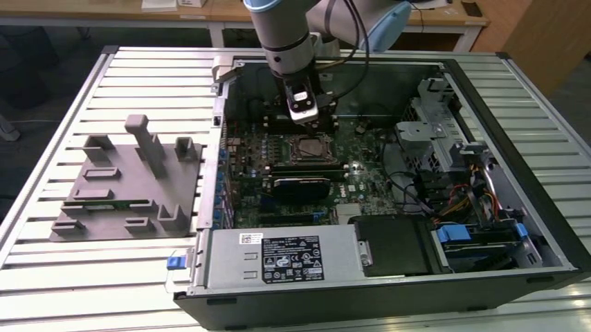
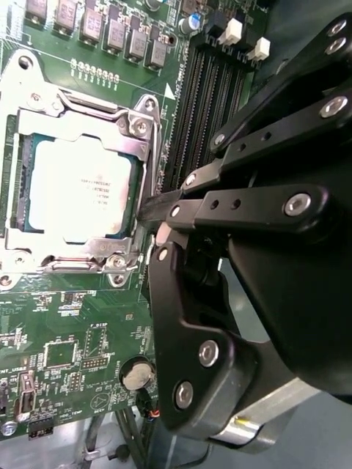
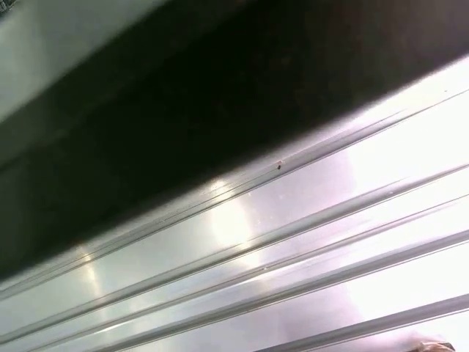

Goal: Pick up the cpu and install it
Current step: 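Install the first cpu locking lever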

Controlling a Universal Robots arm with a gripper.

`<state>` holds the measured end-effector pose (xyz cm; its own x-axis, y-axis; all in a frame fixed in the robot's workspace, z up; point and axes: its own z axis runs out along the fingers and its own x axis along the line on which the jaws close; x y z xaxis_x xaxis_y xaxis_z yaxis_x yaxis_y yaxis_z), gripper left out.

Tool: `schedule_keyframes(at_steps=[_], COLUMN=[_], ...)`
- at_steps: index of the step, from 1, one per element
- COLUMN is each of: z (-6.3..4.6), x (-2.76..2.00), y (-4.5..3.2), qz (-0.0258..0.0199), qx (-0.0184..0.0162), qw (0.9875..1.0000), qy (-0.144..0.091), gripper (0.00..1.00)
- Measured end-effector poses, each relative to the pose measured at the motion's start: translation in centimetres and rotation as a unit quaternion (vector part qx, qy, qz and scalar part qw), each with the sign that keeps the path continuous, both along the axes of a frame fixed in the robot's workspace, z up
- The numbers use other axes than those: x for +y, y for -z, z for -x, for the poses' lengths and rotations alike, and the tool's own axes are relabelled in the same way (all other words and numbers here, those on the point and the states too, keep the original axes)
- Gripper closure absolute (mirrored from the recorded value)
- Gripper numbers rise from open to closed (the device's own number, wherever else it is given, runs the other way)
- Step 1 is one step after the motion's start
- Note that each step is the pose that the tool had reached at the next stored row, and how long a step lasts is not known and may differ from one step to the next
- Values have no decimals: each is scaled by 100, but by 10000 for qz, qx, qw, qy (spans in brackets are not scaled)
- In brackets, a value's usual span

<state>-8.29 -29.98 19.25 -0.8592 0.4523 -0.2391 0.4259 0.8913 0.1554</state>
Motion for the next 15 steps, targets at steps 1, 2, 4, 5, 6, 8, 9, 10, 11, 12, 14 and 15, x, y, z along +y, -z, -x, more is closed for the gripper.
schedule_keyframes(at_steps=[1, 2, 4, 5, 6, 8, 9, 10, 11, 12, 14, 15], z=[0, 0, 0, 0, 0, 0, 0, 0, 0, 0, 0, 0], x=[5, 9, 14, 14, 15, 15, 15, 16, 16, 15, 15, 15], y=[0, 1, 0, 0, 0, 0, 1, 3, 7, 9, 12, 14], qz=[0, -1, -1, -2, -2, -2, -2, -2, -2, -2, -1, -1], qx=[0, -1, 0, 0, 0, 0, 0, 0, 0, 0, 1, 1], qw=[10000, 10000, 10000, 10000, 10000, 10000, 10000, 10000, 10000, 10000, 10000, 10000], qy=[0, 0, 0, 0, 0, 0, 0, 0, 0, 0, 0, 0], gripper=[89, 89, 89, 89, 89, 89, 89, 89, 89, 89, 89, 89])
